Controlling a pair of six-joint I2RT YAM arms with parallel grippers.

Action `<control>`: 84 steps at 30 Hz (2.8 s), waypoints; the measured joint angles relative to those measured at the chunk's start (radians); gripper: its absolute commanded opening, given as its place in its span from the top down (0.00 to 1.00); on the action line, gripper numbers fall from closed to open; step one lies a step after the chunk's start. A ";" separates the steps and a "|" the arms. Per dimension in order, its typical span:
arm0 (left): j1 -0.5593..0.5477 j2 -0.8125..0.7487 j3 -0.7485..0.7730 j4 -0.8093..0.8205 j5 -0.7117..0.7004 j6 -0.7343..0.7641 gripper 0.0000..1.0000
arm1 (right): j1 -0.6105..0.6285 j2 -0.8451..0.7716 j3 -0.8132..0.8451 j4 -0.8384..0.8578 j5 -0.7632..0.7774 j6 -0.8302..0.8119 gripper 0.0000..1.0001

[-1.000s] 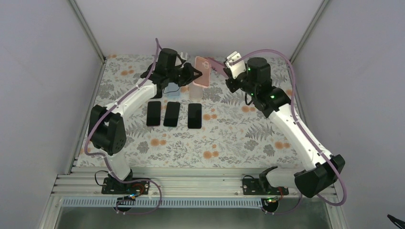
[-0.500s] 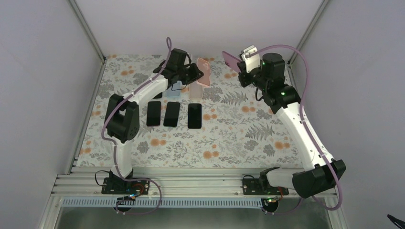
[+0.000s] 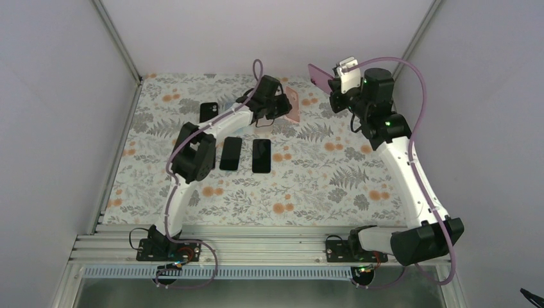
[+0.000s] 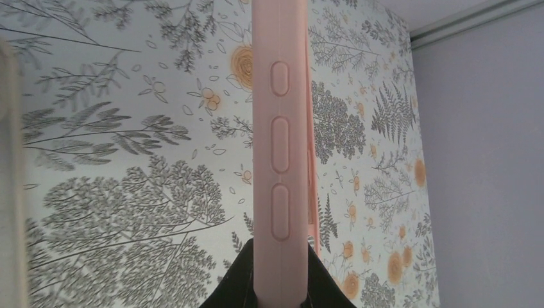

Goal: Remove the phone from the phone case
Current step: Place the phone case at the center of the board.

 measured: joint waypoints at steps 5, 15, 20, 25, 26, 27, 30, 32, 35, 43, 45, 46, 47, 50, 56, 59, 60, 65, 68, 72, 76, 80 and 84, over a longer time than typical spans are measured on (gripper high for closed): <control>-0.025 0.078 0.076 -0.001 -0.034 -0.001 0.94 | -0.010 0.000 0.000 0.000 -0.014 0.004 0.96; -0.031 0.173 0.156 -0.015 -0.086 -0.005 0.93 | -0.032 -0.001 0.000 0.000 -0.044 0.021 0.96; -0.045 0.200 0.171 -0.016 -0.103 -0.009 0.89 | -0.035 0.000 0.000 0.000 -0.058 0.022 0.96; -0.055 0.216 0.174 -0.024 -0.111 -0.012 0.78 | -0.037 -0.001 0.000 0.000 -0.060 0.023 0.96; -0.056 0.216 0.174 -0.024 -0.113 -0.012 0.75 | -0.037 -0.001 0.000 0.000 -0.061 0.023 0.96; -0.058 0.216 0.174 -0.024 -0.116 -0.015 0.72 | -0.037 -0.001 0.000 0.000 -0.061 0.023 0.96; -0.061 0.216 0.176 -0.024 -0.124 -0.017 0.63 | -0.037 -0.001 0.000 0.000 -0.061 0.025 0.96; -0.062 0.216 0.176 -0.026 -0.131 -0.020 0.56 | -0.037 -0.001 0.000 0.000 -0.064 0.026 0.96; -0.064 0.216 0.176 -0.035 -0.144 -0.021 0.51 | -0.037 -0.001 0.000 0.000 -0.067 0.026 0.96; -0.066 0.216 0.175 -0.071 -0.198 -0.014 0.42 | -0.037 -0.001 -0.001 0.000 -0.078 0.029 0.96; -0.066 0.216 0.175 -0.074 -0.209 -0.013 0.39 | -0.037 -0.001 -0.001 0.000 -0.079 0.029 0.96; -0.066 0.216 0.175 -0.075 -0.213 -0.011 0.36 | -0.037 -0.002 -0.002 0.000 -0.079 0.029 0.96; -0.066 0.216 0.175 -0.075 -0.216 -0.008 0.33 | -0.037 -0.003 -0.004 0.000 -0.079 0.029 0.96; -0.066 0.213 0.175 -0.075 -0.216 0.000 0.21 | -0.037 -0.008 -0.014 0.001 -0.080 0.028 0.96; -0.066 0.180 0.167 -0.076 -0.227 0.040 0.01 | -0.037 -0.020 -0.032 0.000 -0.079 0.017 0.96; -0.061 0.132 0.144 -0.078 -0.230 0.066 0.00 | -0.037 -0.026 -0.039 0.000 -0.078 0.005 0.96; -0.059 0.113 0.135 -0.077 -0.230 0.072 0.00 | -0.037 -0.028 -0.042 0.002 -0.077 0.000 0.96; -0.032 -0.021 0.064 -0.068 -0.216 0.117 0.00 | -0.037 -0.051 -0.068 0.002 -0.068 -0.041 0.96; 0.002 -0.113 0.010 -0.060 -0.190 0.137 0.00 | -0.037 -0.068 -0.087 0.011 -0.053 -0.079 0.96; 0.053 -0.210 -0.052 -0.034 -0.119 0.171 0.00 | -0.034 -0.096 -0.129 0.048 -0.022 -0.149 0.96; 0.108 -0.289 -0.109 0.006 0.016 0.195 0.00 | -0.014 -0.122 -0.180 0.095 0.029 -0.246 0.96; 0.149 -0.345 -0.146 0.071 0.180 0.191 0.00 | 0.023 -0.150 -0.245 0.171 0.087 -0.364 0.96; 0.164 -0.413 -0.242 0.174 0.329 0.137 0.00 | 0.068 -0.201 -0.336 0.259 0.135 -0.502 0.96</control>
